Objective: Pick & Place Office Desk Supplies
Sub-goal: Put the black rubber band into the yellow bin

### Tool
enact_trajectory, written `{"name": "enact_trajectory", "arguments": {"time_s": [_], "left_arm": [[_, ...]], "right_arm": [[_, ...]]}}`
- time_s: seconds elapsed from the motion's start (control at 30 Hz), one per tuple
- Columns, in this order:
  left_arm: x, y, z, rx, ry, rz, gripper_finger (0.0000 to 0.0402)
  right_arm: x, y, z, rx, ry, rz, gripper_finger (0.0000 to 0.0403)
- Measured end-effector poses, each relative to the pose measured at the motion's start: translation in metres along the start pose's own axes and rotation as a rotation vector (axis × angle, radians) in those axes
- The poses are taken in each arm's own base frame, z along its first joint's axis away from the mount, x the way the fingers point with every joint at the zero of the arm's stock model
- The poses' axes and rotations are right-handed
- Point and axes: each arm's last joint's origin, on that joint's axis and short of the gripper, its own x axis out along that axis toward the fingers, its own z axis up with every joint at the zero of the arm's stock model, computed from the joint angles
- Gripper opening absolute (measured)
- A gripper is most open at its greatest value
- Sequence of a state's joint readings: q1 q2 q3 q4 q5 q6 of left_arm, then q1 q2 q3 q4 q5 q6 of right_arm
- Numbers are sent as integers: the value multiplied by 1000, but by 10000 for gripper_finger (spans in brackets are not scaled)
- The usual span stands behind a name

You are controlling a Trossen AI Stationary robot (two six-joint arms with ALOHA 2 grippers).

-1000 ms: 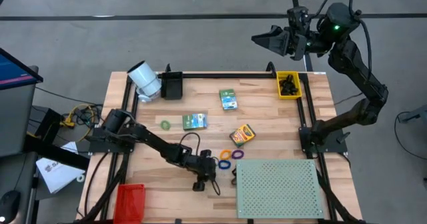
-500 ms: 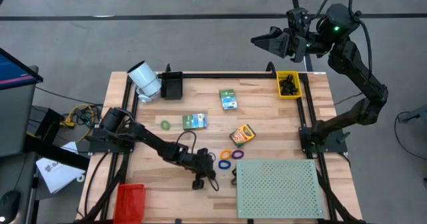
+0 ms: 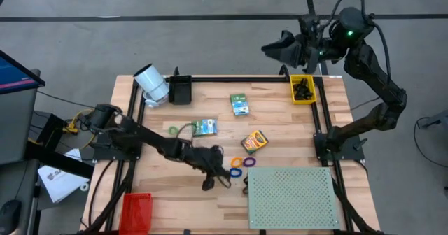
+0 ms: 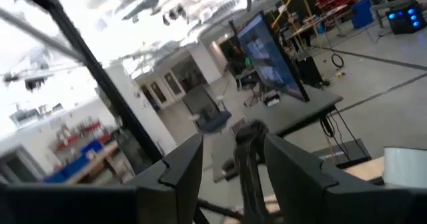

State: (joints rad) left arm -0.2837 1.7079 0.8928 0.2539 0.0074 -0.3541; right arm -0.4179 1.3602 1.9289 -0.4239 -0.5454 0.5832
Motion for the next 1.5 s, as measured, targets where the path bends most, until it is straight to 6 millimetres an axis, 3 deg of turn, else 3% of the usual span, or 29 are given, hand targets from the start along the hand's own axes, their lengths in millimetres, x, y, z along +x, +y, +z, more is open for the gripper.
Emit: {"name": "enact_trajectory", "arguments": {"time_s": [0.3, 0.5, 0.67, 0.87, 1.0, 1.23, 1.5], "left_arm": [[-65, 27, 69, -120, -364, 41, 0], [-112, 47, 99, -188, -594, 112, 0], [-141, 55, 118, -238, -800, 100, 0], [-157, 60, 135, -299, -946, 78, 0], [-166, 56, 148, -298, -1014, 62, 0], [-175, 51, 160, -296, -1063, 53, 0], [-175, 51, 160, -302, -1062, 51, 0]], "right_arm": [[13, 10, -47, -171, 281, -161, 157], [28, 21, -77, -314, 415, -297, 160], [44, 29, -92, -467, 451, -341, 202], [64, 28, -107, -619, 481, -409, 280], [77, 26, -116, -697, 497, -436, 306], [90, 22, -117, -754, 451, -496, 304], [103, 15, -122, -769, 441, -522, 280]]}}
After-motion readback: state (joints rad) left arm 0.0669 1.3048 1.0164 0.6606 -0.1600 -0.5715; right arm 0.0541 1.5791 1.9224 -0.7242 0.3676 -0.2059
